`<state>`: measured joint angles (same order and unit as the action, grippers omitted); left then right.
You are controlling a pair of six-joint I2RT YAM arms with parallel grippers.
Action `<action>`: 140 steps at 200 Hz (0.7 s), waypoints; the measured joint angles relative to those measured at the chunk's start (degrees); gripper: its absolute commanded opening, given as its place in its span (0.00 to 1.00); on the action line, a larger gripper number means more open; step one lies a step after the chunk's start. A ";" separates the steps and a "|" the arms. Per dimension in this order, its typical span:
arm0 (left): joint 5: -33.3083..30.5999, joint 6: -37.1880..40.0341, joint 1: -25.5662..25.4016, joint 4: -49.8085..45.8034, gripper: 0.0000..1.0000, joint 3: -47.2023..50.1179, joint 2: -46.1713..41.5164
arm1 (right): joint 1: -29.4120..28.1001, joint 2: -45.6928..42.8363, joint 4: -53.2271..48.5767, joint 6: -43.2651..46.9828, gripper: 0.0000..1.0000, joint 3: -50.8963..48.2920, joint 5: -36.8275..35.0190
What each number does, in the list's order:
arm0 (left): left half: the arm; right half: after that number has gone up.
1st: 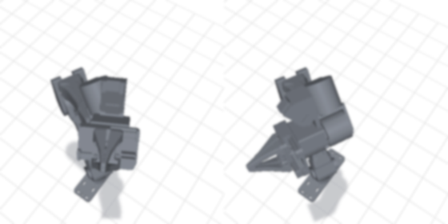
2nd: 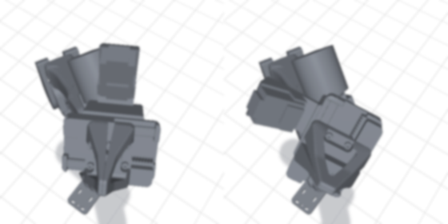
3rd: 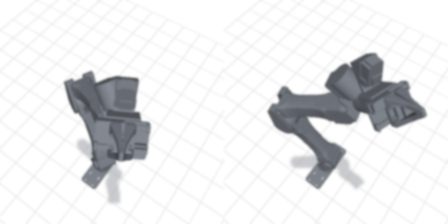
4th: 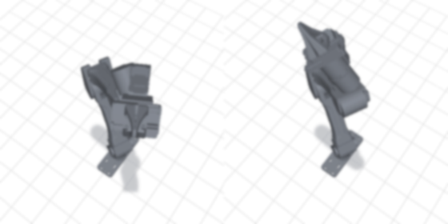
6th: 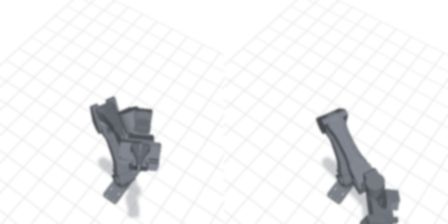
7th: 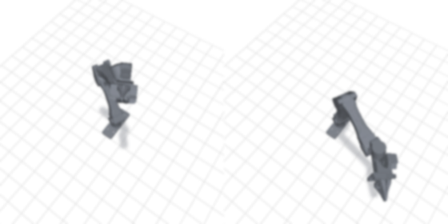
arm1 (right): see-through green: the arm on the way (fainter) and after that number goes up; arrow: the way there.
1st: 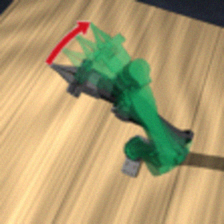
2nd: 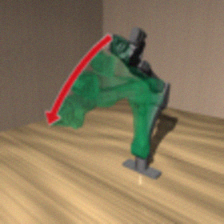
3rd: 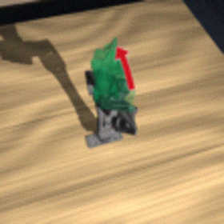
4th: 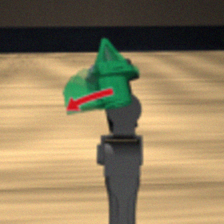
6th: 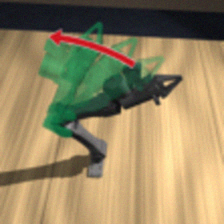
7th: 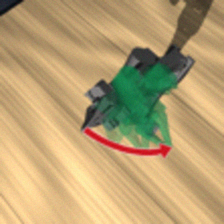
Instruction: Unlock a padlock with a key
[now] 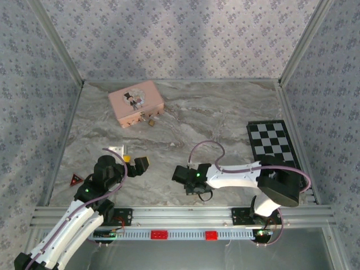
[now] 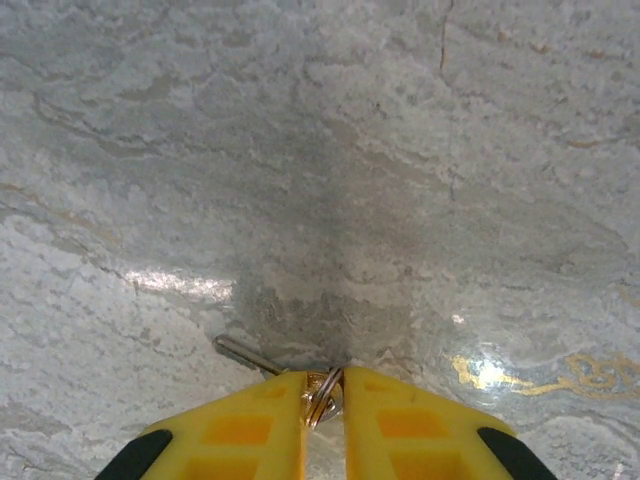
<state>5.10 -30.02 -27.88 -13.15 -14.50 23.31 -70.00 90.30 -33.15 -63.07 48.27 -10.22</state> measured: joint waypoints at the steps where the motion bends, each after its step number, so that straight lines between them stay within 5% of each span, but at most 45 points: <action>1: 0.02 0.00 0.00 0.02 1.00 0.00 0.00 | 0.00 0.00 0.02 0.00 0.15 0.00 -0.07; 140: 0.02 0.00 0.00 1.57 1.00 0.11 1.62 | 2.71 -5.86 3.80 -2.12 0.01 -4.90 -1.66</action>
<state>5.13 -30.02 -27.88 -11.57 -14.39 24.93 -67.29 84.44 -29.34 -65.19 43.38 -11.88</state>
